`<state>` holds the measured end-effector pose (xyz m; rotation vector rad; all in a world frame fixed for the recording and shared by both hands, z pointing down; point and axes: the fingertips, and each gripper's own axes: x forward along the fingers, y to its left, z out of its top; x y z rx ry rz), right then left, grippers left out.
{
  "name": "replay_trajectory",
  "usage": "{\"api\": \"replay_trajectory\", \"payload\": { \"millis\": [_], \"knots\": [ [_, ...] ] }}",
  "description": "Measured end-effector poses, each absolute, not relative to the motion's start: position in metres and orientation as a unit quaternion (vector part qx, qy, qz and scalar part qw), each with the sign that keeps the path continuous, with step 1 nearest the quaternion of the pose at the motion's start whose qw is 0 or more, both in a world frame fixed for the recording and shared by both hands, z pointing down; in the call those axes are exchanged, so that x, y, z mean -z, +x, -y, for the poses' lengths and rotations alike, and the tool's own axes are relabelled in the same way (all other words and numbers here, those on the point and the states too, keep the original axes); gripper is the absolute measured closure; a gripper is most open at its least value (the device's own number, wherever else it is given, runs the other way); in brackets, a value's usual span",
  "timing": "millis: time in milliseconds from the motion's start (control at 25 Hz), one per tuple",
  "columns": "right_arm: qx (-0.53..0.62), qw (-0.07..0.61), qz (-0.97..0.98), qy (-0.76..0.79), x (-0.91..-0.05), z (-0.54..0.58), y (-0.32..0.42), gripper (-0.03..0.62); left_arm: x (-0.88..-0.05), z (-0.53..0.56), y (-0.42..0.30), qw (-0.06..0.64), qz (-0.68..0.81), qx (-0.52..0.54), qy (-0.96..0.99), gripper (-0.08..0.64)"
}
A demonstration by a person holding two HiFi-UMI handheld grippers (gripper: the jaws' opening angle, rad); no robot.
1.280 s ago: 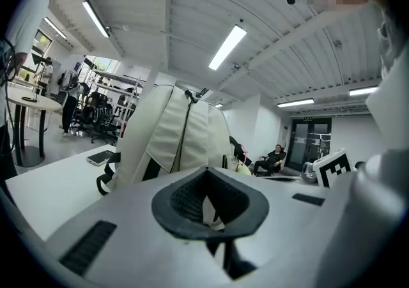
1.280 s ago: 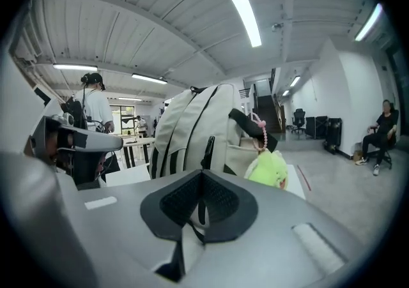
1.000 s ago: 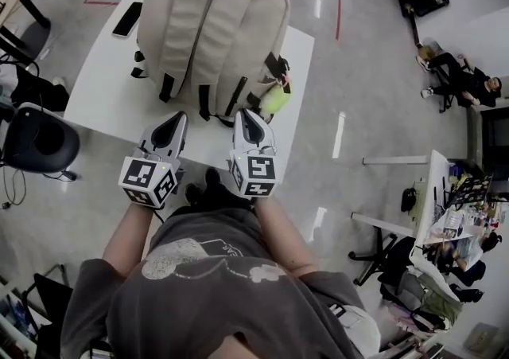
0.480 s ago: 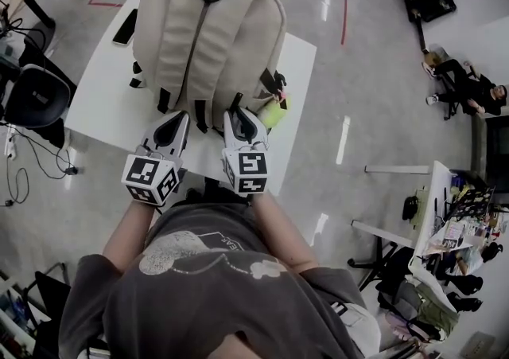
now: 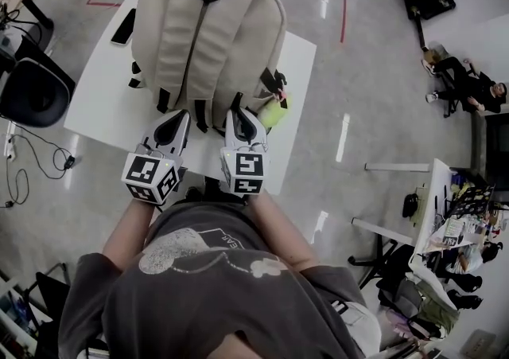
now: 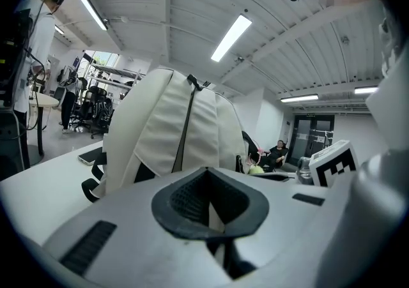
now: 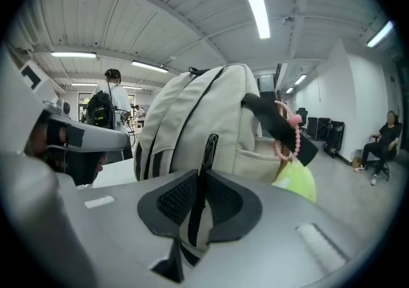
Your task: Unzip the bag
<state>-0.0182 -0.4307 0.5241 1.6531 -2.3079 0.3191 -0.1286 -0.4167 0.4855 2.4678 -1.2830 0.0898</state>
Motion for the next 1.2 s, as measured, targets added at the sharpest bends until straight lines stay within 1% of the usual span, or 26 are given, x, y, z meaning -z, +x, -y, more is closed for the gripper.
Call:
{"api": "replay_trajectory", "payload": {
  "millis": [160, 520, 880, 1200],
  "knots": [
    [-0.111, 0.132, 0.802, 0.572, -0.523, 0.426, -0.017, 0.555, -0.489, 0.416, -0.132, 0.173, 0.454, -0.04, 0.873, 0.555],
    [-0.127, 0.135, 0.803, 0.567, -0.532, 0.421, -0.019, 0.555, -0.488, 0.406, -0.131, 0.168, 0.446, -0.044, 0.878, 0.554],
    [-0.167, 0.161, 0.796, 0.559, -0.565, 0.407, -0.022, 0.555, -0.506, 0.402, -0.13, 0.188, 0.44, -0.051, 0.877, 0.554],
    [-0.198, 0.201, 0.789, 0.546, -0.607, 0.394, -0.022, 0.557, -0.533, 0.395, -0.131, 0.206, 0.435, -0.071, 0.873, 0.554]
  ]
}}
